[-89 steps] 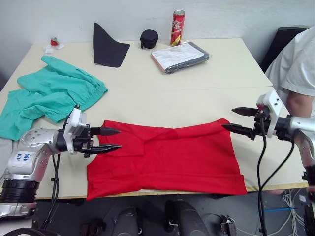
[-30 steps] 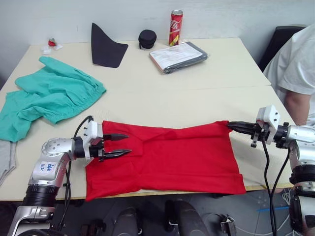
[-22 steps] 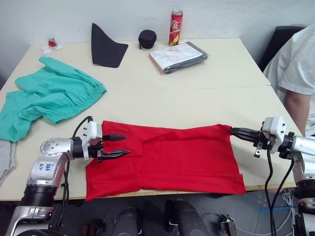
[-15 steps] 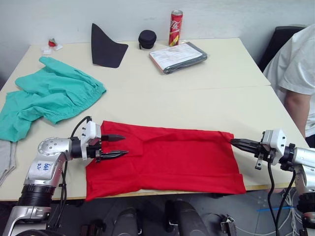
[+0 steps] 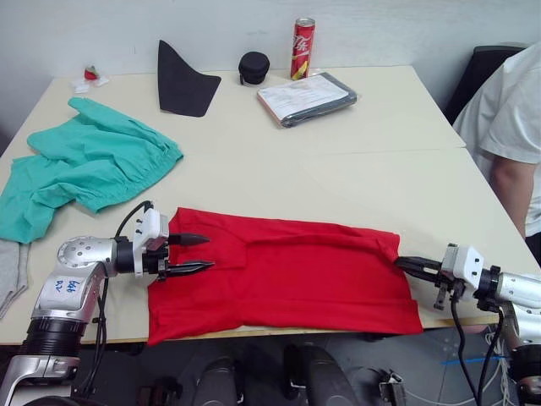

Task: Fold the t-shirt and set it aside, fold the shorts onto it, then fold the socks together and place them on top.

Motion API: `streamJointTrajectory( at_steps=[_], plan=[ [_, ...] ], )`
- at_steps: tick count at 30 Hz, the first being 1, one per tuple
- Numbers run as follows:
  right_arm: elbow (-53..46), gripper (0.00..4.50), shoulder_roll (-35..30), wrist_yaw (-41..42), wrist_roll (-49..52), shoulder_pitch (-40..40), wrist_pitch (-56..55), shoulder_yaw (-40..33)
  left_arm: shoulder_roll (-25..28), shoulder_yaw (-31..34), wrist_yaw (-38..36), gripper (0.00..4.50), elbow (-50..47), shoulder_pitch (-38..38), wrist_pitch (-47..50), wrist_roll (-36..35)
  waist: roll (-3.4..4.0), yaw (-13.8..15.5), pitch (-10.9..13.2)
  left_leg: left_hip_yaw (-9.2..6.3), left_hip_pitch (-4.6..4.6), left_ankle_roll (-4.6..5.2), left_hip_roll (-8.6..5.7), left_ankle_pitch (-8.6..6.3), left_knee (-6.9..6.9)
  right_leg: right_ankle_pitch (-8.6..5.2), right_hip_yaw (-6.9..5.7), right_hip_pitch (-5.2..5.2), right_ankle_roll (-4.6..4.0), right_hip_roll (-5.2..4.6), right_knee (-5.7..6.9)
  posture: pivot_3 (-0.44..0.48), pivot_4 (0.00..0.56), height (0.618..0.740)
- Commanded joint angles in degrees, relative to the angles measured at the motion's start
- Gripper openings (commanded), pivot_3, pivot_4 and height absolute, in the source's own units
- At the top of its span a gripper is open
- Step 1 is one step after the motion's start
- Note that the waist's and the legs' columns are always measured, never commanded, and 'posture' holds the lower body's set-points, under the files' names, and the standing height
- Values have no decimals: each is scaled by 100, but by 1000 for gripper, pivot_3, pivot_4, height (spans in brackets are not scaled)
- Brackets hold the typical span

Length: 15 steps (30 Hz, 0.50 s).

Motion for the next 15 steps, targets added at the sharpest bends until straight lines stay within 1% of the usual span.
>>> streamJointTrajectory(
  at_steps=[1, 5, 6, 8, 9, 10, 12, 13, 14, 15],
  plan=[
    [-282, 1619, -238, 121, 177, 208, 160, -91, 74, 198, 10, 2915, -167, 69, 18, -106, 0, 1, 0, 0, 0, 0, 0, 0, 0, 0, 0, 0, 0, 0, 0, 0, 150, 740],
    [-1051, 3025, -863, 251, 602, 787, 1456, -368, 124, 309, -4, 2915, -252, 138, 122, -214, 1, 10, 0, -1, -1, 1, -1, 0, -1, 0, 1, 0, 0, -2, -2, 0, 150, 740],
    [-1293, 3025, -1026, 220, 810, 919, 1945, -478, 132, 354, -2, 2915, -277, 153, 184, -268, 1, 10, 0, -3, 0, 2, -1, -1, 0, 0, 1, 1, 0, -2, -2, 0, 150, 740],
    [-1663, 3052, -1289, 278, 1192, 1106, 2708, -688, 130, 440, 27, 2534, -359, 177, 327, -387, 1, 12, 0, -5, 0, 2, -1, -1, 1, 0, 1, 2, 0, -3, -2, 0, 150, 740],
    [-1775, 3052, -1355, 309, 1298, 1163, 2921, -758, 120, 462, 45, 2378, -397, 186, 371, -413, 1, 14, -1, -7, 0, 3, -1, -1, 1, 0, 0, 3, 0, -3, -1, 0, 150, 740],
    [-1892, 2848, -1519, 418, 1421, 1212, 3236, -841, 102, 501, 67, 2075, -448, 169, 455, -478, 1, 8, -1, -10, 0, 3, -1, -2, 1, 0, 0, 6, 0, -2, -2, 0, 150, 740],
    [-1943, 2450, -1624, 391, 1467, 1014, 3460, -900, 32, 559, 213, 1451, -505, 51, 597, -552, 1, 0, -1, -11, 3, 3, -1, -2, -4, 0, -1, 7, 0, -1, -2, 0, 150, 740],
    [-1965, 2116, -1593, 262, 1501, 805, 3623, -867, -30, 558, 301, 1152, -503, -44, 650, -582, 0, -8, -1, -10, 5, 3, -1, -2, -4, 0, -1, 8, 0, 0, -2, 0, 150, 740],
    [-1971, 1719, -1548, 165, 1511, 656, 3724, -841, -74, 550, 363, 750, -504, -105, 682, -594, 0, -8, 0, -10, 5, 3, 0, -2, -5, 0, -1, 8, 0, 1, -3, 0, 150, 740],
    [-1995, 1424, -1434, 36, 1458, 427, 3745, -728, -154, 493, 496, 500, -443, -232, 684, -516, 0, 0, 0, -10, 5, 3, 0, -2, -4, 0, -1, 8, 1, 1, -2, 0, 150, 740]
  ],
)
